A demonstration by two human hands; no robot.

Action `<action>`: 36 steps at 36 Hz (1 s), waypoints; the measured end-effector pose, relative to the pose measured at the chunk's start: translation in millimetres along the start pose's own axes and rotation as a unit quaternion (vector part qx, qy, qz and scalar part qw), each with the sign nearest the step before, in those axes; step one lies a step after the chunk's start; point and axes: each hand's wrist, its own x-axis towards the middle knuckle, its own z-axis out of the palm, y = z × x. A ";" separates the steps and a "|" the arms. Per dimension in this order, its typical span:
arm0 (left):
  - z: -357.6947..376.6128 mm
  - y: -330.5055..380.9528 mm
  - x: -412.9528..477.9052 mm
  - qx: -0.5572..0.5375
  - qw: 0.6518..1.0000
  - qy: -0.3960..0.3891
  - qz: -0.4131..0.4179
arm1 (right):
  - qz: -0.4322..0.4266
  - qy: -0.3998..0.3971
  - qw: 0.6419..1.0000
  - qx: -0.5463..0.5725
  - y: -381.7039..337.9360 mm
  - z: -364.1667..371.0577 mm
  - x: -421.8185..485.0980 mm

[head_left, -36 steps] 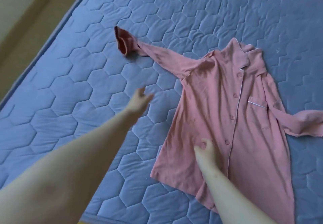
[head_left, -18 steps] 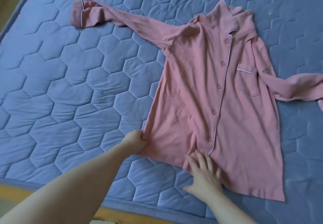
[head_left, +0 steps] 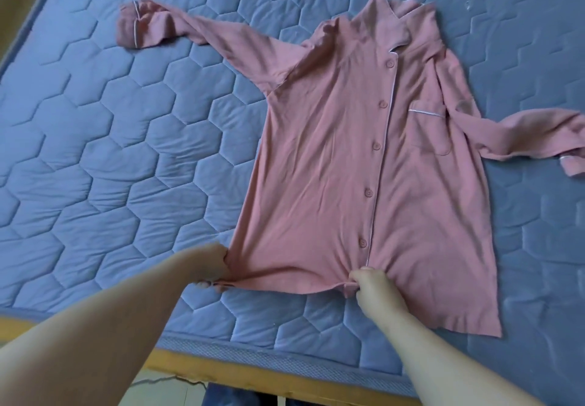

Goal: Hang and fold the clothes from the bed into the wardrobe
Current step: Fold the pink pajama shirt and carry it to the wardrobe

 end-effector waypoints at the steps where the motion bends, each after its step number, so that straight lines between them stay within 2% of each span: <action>1: -0.3 -0.2 -2.6 0.013 1.000 -0.017 -0.010 | 0.000 -0.011 1.000 0.005 0.0 -0.4 -1.6; 10: 14.7 -2.9 -5.4 0.106 0.981 -0.120 -0.108 | 0.018 -0.098 0.995 0.021 -1.9 14.2 -23.2; 13: 20.1 -1.0 -2.0 0.124 0.980 -0.110 -0.106 | 0.023 -0.123 0.992 0.027 -3.5 14.7 -25.8; 17: 4.8 11.5 -4.6 0.168 0.975 -0.102 -0.100 | -0.006 -0.242 0.970 0.006 -11.2 -2.6 -19.4; 19: -12.4 19.1 -6.2 0.185 0.974 -0.085 -0.101 | -0.002 -0.249 0.968 0.020 -18.4 -15.1 -13.4; 20: -22.2 23.5 -4.8 0.174 0.979 -0.054 -0.096 | -0.001 -0.224 0.974 0.035 -23.4 -22.7 -9.5; 22: -43.9 34.3 -1.2 0.102 0.991 0.045 -0.078 | 0.019 -0.144 0.986 0.083 -32.0 -38.6 4.2; 25: -80.5 54.3 8.9 -0.110 0.981 0.149 -0.048 | 0.036 -0.045 0.986 0.156 -47.4 -68.4 32.2; 27: -103.6 66.7 12.2 -0.256 0.950 0.176 -0.028 | 0.032 -0.004 0.982 0.185 -58.5 -90.3 52.4; 31: -143.2 82.3 26.3 -0.448 0.870 0.204 0.025 | 0.022 0.058 0.976 0.209 -80.3 -128.6 97.4; 34: -169.0 94.0 41.7 -0.557 0.804 0.201 0.053 | 0.008 0.080 0.979 0.187 -95.6 -149.8 134.5; 36: -185.7 100.6 53.2 -0.598 0.772 0.205 0.058 | -0.002 0.088 0.980 0.178 -104.5 -159.3 157.4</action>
